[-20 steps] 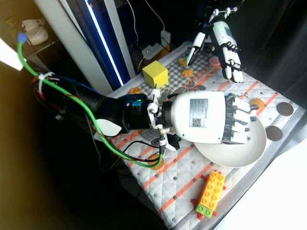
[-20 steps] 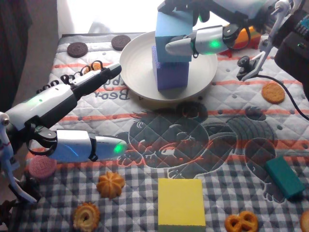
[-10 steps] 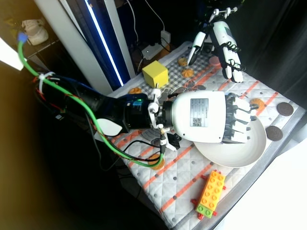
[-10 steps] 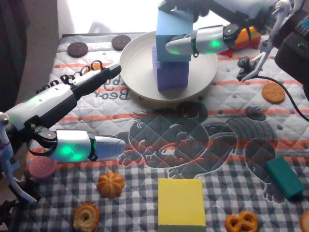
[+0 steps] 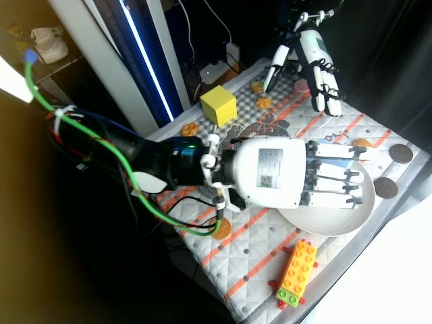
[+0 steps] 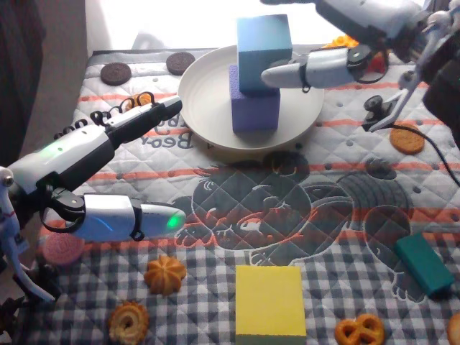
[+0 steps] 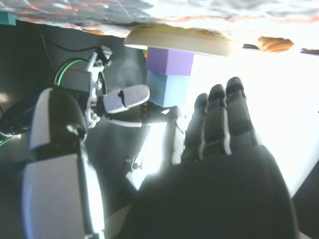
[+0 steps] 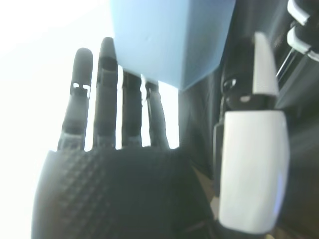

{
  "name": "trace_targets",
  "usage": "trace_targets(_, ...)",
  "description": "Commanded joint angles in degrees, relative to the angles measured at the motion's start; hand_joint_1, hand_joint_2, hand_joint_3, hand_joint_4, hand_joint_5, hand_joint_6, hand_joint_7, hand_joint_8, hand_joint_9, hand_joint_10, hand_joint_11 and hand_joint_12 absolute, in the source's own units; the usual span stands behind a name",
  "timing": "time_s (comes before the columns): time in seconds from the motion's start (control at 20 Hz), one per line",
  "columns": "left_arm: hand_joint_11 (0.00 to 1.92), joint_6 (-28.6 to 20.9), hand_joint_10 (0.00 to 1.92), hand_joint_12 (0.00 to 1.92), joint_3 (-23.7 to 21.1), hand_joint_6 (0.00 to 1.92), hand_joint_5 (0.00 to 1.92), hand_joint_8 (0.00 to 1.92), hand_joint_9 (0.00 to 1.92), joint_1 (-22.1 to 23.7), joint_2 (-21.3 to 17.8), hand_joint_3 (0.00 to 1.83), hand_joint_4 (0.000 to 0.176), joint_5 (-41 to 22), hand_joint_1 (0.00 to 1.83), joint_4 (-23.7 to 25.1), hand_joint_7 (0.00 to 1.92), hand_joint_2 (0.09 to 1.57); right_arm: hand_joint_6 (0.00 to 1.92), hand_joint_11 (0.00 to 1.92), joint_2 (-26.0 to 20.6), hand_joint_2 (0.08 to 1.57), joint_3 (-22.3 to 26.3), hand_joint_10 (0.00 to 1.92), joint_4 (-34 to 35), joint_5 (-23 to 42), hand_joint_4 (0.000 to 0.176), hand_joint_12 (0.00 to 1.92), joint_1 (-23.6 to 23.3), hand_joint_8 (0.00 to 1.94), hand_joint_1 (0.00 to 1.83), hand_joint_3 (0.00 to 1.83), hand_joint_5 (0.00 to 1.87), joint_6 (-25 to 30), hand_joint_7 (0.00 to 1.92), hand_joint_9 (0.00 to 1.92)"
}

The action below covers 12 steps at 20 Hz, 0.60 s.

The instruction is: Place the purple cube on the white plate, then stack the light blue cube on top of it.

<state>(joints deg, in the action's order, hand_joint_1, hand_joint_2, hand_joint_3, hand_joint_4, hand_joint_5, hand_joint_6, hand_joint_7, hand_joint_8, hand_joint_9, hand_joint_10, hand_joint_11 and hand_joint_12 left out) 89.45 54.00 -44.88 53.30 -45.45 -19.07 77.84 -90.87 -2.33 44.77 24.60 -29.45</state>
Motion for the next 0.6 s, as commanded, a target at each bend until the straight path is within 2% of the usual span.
trace_targets(0.0,0.00,-0.6,0.01,0.00,0.3,0.01,0.07,0.00,0.04,0.4,-0.1,0.00,0.176,-6.4,0.81,0.6,0.03,0.91,0.00,0.00,-1.1,0.85,0.8,0.01,1.1,10.3,0.122,0.88,-0.3,0.00,0.77,0.00,0.12,0.4,0.36,0.34)
trace_targets(0.05,0.00,-0.6,0.00,0.00,0.3,0.00,0.07,0.00,0.03,0.4,-0.2,0.00,0.176,-7.0,0.80,0.4,0.02,0.90,0.00,0.00,-2.1,0.82,1.6,0.00,1.1,12.6,0.154,0.85,-0.2,0.00,0.72,0.00,0.02,0.4,0.24,0.25)
trace_targets(0.1,0.00,-1.0,0.00,0.00,0.3,0.01,0.07,0.00,0.01,0.4,-0.3,0.00,0.176,-7.5,0.81,0.3,0.02,0.91,0.00,0.00,-3.4,0.82,2.6,0.00,1.2,14.8,0.152,0.98,0.0,0.00,0.69,0.00,0.00,0.4,0.14,0.23)
trace_targets(0.15,0.00,-2.4,0.00,0.00,0.4,0.01,0.08,0.00,0.00,0.4,-0.5,0.01,0.176,-8.3,0.82,0.5,0.03,0.91,0.00,0.00,-5.2,0.84,4.0,0.02,1.2,17.1,0.112,0.72,0.4,0.00,0.64,0.00,0.00,0.4,0.03,0.08)
trace_targets(0.25,0.00,-8.8,0.00,0.00,1.2,0.01,0.09,0.00,0.00,0.1,-1.2,0.01,0.176,-11.0,0.82,1.8,0.00,0.93,0.00,0.00,-8.7,0.86,6.6,0.00,1.5,21.3,0.143,0.23,2.2,0.00,0.63,0.00,0.00,0.3,0.00,0.00)
trace_targets(0.3,0.00,-13.5,0.00,0.00,1.8,0.00,0.06,0.00,0.00,-0.5,-1.7,0.01,0.176,-13.6,0.80,2.4,0.01,0.93,0.00,0.00,-10.5,0.85,8.0,0.00,1.7,23.8,0.169,0.04,3.7,0.00,0.62,0.00,0.00,0.3,0.00,0.00)
trace_targets(0.4,0.00,-22.2,0.00,0.00,2.5,0.00,0.05,0.01,0.00,-2.1,-2.7,0.00,0.176,-19.0,0.79,3.2,0.03,0.93,0.00,0.00,-13.4,0.80,10.7,0.00,1.9,27.6,0.176,0.00,6.5,0.00,0.55,0.00,0.00,0.3,0.00,0.00)
trace_targets(0.45,0.00,-27.6,0.00,0.00,2.7,0.01,0.06,0.00,0.00,-3.6,-3.5,0.01,0.141,-23.0,0.80,3.5,0.00,0.93,0.00,0.00,-15.8,0.80,13.2,0.00,2.1,30.2,0.172,0.00,8.8,0.00,0.55,0.00,0.00,-0.3,0.00,0.00)
trace_targets(0.5,0.00,-31.0,0.00,0.00,2.5,0.00,0.05,0.00,0.00,-4.8,-4.4,0.01,0.146,-26.5,0.77,3.8,0.00,0.93,0.00,0.00,-17.9,0.79,15.6,0.00,2.1,32.5,0.175,0.00,11.2,0.00,0.53,0.00,0.00,-1.4,0.00,0.00)
trace_targets(0.55,0.00,-33.3,0.00,0.00,2.1,0.00,0.01,0.00,0.00,-6.0,-5.0,0.01,0.136,-29.5,0.68,3.9,0.00,0.94,0.00,0.03,-19.5,0.80,17.5,0.00,2.3,34.1,0.176,0.01,13.4,0.00,0.53,0.00,0.00,-2.7,0.00,0.00)
